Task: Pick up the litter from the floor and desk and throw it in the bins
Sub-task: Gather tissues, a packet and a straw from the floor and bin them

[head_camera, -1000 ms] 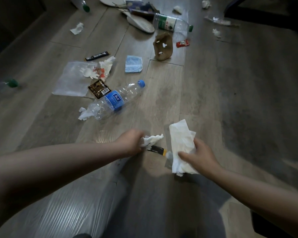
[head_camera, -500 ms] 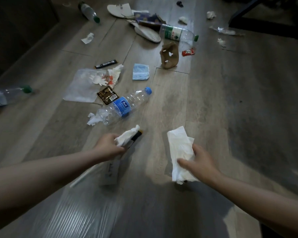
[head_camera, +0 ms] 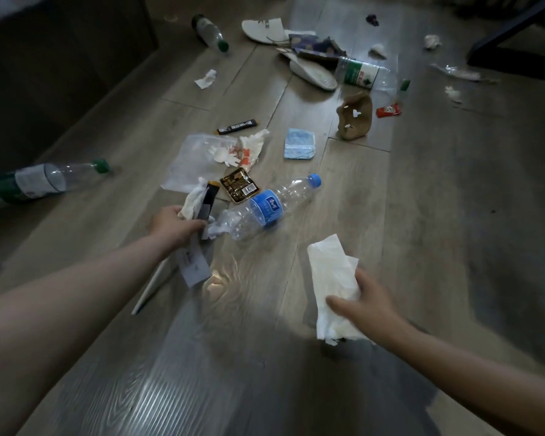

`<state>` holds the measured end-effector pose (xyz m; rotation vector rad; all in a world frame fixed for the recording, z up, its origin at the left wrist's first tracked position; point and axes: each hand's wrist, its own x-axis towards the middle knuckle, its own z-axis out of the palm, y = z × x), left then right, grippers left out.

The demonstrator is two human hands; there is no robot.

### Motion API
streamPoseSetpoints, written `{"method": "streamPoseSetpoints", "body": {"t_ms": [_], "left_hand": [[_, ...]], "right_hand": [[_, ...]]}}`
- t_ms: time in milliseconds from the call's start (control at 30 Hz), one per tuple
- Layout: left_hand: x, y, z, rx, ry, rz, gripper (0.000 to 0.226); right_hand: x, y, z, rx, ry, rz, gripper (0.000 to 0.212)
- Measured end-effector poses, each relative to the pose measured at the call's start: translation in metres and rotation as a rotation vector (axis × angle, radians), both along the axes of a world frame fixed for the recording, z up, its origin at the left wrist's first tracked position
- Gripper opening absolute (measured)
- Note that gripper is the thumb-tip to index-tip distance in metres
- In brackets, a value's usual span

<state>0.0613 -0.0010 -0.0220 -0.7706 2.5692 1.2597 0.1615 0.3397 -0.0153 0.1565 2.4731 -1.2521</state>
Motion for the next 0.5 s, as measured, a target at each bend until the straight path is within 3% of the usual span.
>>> {"method": "streamPoseSetpoints", "body": {"t_ms": [267, 500], "left_hand": [[-0.010, 0.019, -0.019, -0.015, -0.024, -0.056, 0.037], [-0.009, 0.021, -0.031, -0.018, 0.031, 0.038, 0.020]], "right_hand": [[0.003, 0.019, -0.009, 0.021, -0.045, -0.089, 0.034], [-0.009, 0.020, -0.016, 0.022, -0.072, -0.113, 0.038]]}}
